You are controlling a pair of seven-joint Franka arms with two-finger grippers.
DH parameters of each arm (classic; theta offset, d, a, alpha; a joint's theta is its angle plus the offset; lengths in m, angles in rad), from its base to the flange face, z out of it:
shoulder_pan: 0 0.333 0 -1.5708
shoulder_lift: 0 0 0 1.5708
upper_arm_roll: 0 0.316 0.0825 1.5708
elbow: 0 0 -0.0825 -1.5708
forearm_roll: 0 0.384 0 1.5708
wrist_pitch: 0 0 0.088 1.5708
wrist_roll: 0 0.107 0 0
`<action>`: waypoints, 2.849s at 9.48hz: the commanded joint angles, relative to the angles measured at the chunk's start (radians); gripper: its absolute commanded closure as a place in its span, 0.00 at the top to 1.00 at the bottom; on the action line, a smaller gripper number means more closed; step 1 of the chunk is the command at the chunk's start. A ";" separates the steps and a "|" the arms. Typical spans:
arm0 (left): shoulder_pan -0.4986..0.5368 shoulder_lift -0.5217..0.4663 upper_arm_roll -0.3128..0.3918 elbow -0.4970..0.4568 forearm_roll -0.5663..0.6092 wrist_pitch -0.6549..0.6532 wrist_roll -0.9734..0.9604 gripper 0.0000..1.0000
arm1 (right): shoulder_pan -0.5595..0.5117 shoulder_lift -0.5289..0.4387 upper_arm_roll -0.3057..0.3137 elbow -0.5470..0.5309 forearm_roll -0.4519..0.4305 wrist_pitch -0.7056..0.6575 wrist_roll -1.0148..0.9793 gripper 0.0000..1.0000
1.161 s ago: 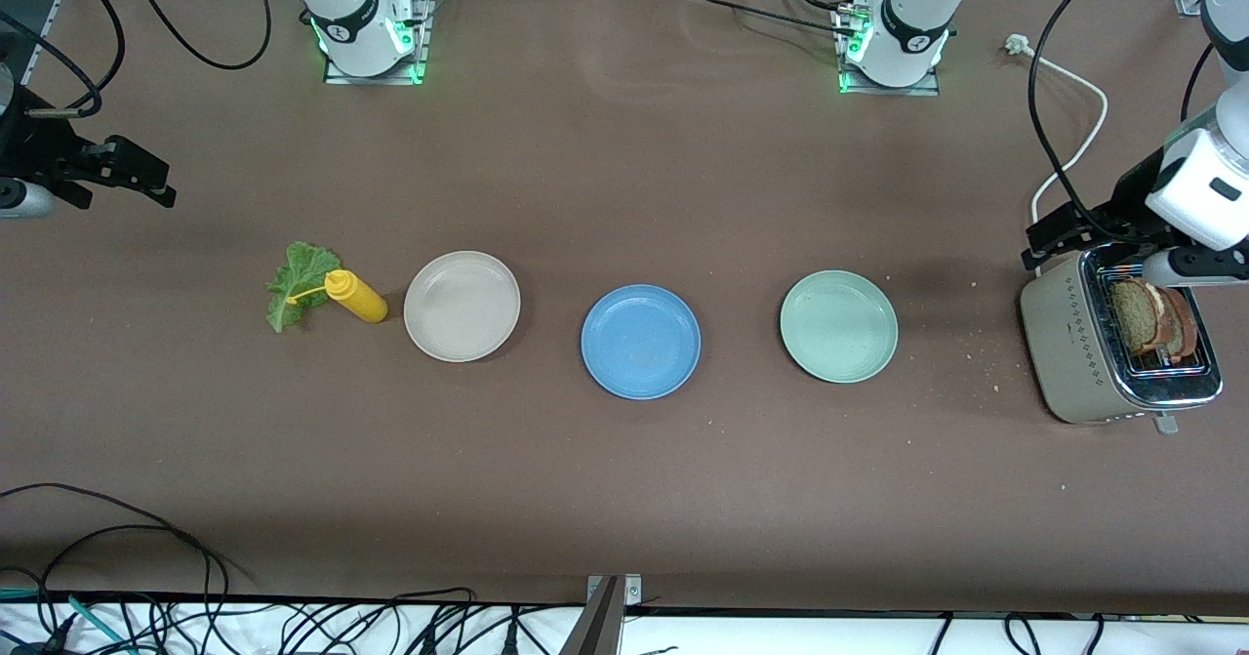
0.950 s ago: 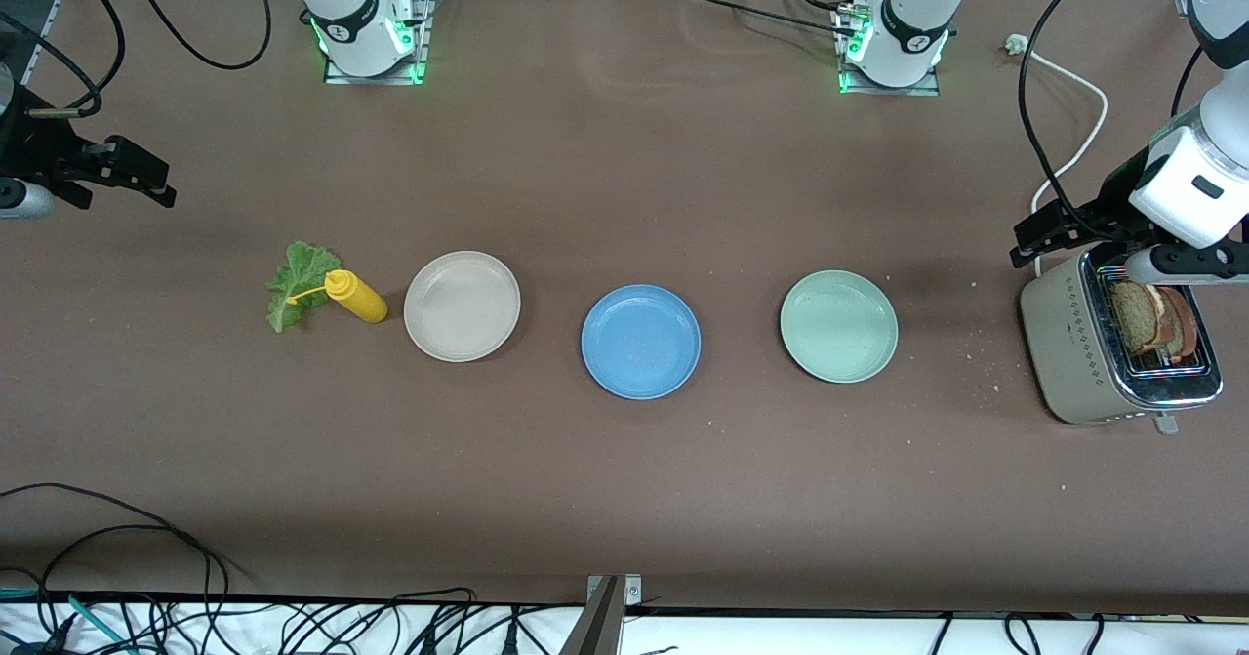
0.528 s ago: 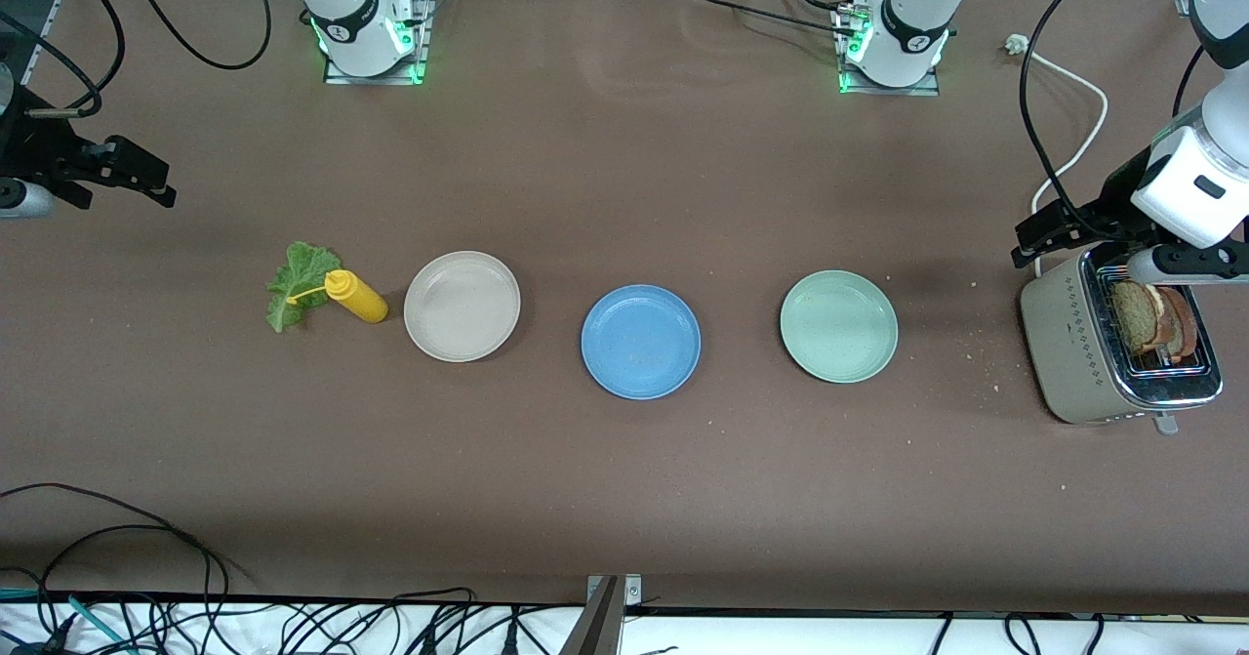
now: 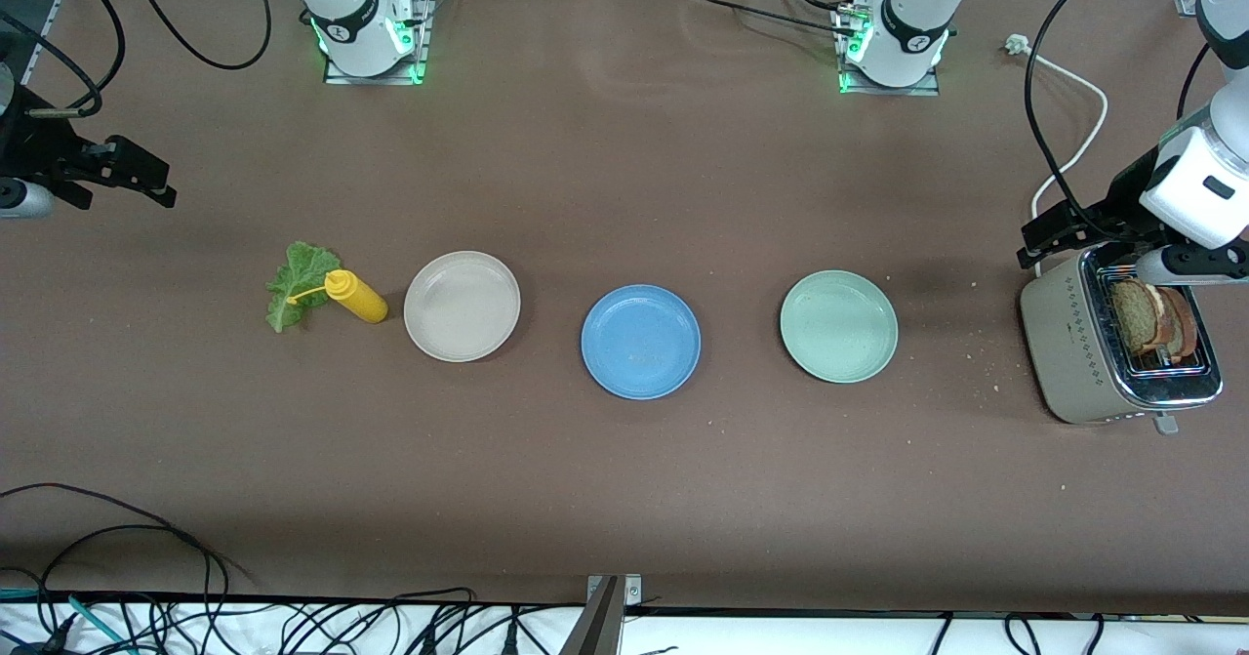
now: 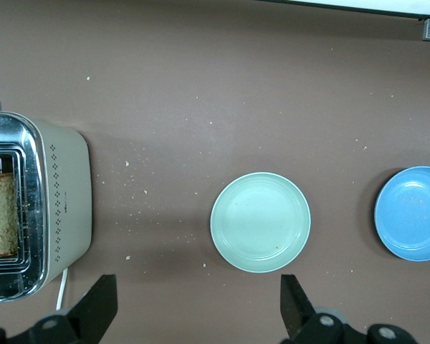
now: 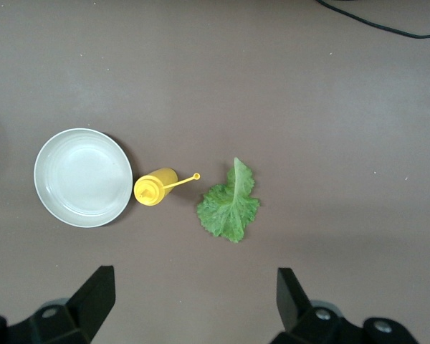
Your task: Make sandwich in blue plate with both arms
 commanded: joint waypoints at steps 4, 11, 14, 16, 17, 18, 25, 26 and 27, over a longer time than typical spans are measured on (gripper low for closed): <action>0.007 -0.010 0.004 0.001 0.025 -0.023 0.021 1.00 | 0.002 -0.004 0.003 0.010 0.004 -0.008 -0.007 1.00; 0.044 -0.013 0.002 0.001 0.025 -0.024 0.023 1.00 | 0.002 -0.004 0.003 0.010 0.003 -0.010 -0.007 1.00; 0.044 -0.013 0.002 0.001 0.025 -0.033 0.024 1.00 | 0.002 -0.004 0.003 0.010 0.004 -0.010 -0.007 1.00; 0.050 -0.013 0.002 0.001 0.025 -0.033 0.021 1.00 | 0.002 -0.004 0.003 0.010 0.004 -0.010 -0.007 1.00; 0.051 -0.015 0.002 0.001 0.025 -0.037 0.018 1.00 | 0.002 -0.004 0.003 0.010 0.004 -0.010 -0.007 1.00; 0.050 -0.013 0.001 0.001 0.025 -0.045 0.016 1.00 | 0.002 -0.004 0.003 0.010 0.004 -0.010 -0.007 1.00; 0.050 -0.015 -0.004 0.002 0.024 -0.068 0.019 1.00 | 0.002 -0.004 0.003 0.010 0.004 -0.008 -0.007 1.00; 0.050 -0.015 -0.004 0.002 0.024 -0.068 0.021 1.00 | 0.002 -0.004 0.003 0.010 0.003 -0.008 -0.007 1.00; 0.050 -0.015 -0.004 0.001 0.025 -0.068 0.021 1.00 | 0.002 -0.004 0.003 0.010 0.004 -0.008 -0.007 1.00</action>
